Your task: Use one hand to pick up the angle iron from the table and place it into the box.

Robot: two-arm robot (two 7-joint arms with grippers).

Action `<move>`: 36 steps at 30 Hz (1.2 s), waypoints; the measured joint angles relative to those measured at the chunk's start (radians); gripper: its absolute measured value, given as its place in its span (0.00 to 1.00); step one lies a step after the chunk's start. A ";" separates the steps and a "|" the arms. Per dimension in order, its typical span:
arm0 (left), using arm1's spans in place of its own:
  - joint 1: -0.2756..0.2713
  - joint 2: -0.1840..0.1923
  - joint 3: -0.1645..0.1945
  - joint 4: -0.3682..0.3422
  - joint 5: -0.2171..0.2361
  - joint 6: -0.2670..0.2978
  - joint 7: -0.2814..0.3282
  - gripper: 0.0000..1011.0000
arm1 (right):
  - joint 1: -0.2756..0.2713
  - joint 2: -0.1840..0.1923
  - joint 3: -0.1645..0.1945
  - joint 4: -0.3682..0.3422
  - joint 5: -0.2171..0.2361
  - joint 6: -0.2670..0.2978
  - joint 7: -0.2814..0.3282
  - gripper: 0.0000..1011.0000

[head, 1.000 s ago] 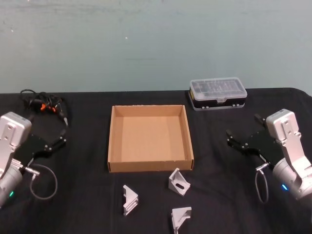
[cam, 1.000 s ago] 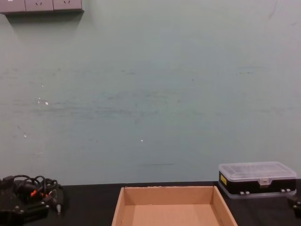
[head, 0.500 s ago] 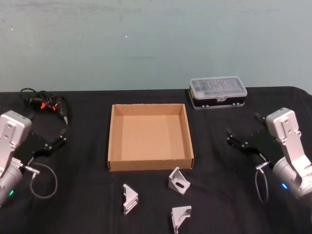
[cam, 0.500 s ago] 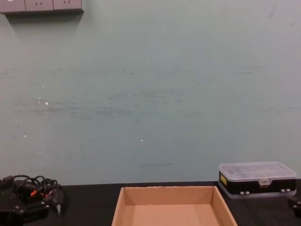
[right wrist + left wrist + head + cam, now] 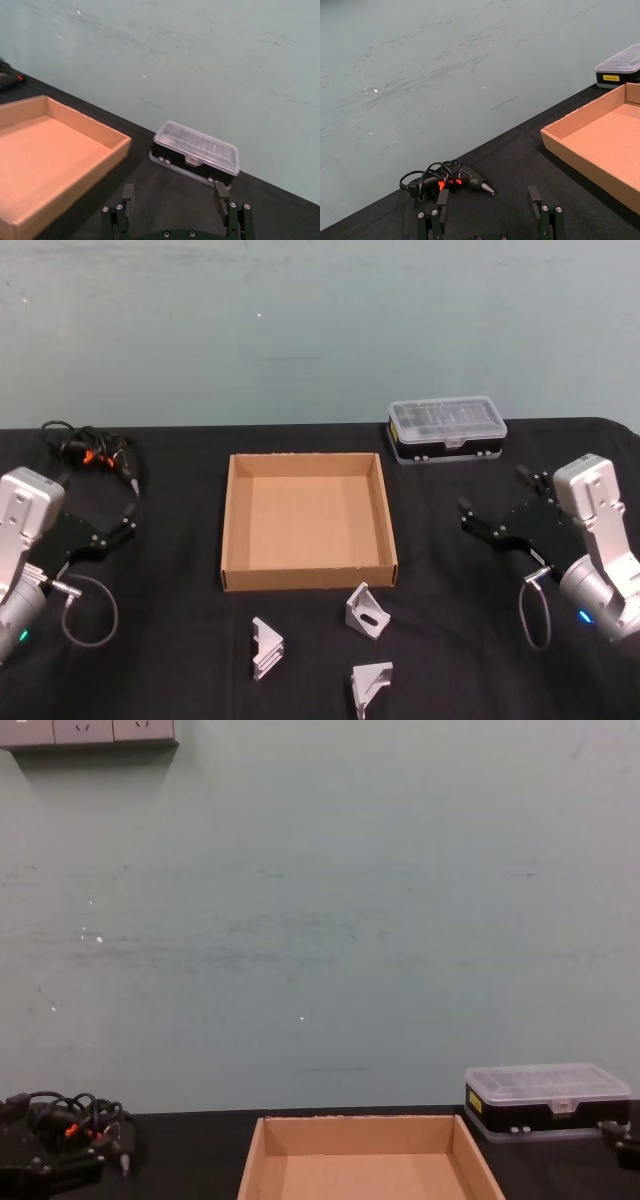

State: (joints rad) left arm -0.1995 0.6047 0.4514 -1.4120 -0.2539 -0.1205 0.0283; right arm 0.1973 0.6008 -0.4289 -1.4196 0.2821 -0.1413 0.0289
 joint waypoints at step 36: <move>0.000 0.000 0.000 0.000 0.000 0.000 0.000 0.99 | -0.018 0.085 -0.072 -0.237 0.263 0.452 0.498 0.99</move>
State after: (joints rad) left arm -0.1995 0.6047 0.4514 -1.4120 -0.2539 -0.1205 0.0283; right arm 0.1789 0.6857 -0.5009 -1.6563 0.5449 0.3105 0.5267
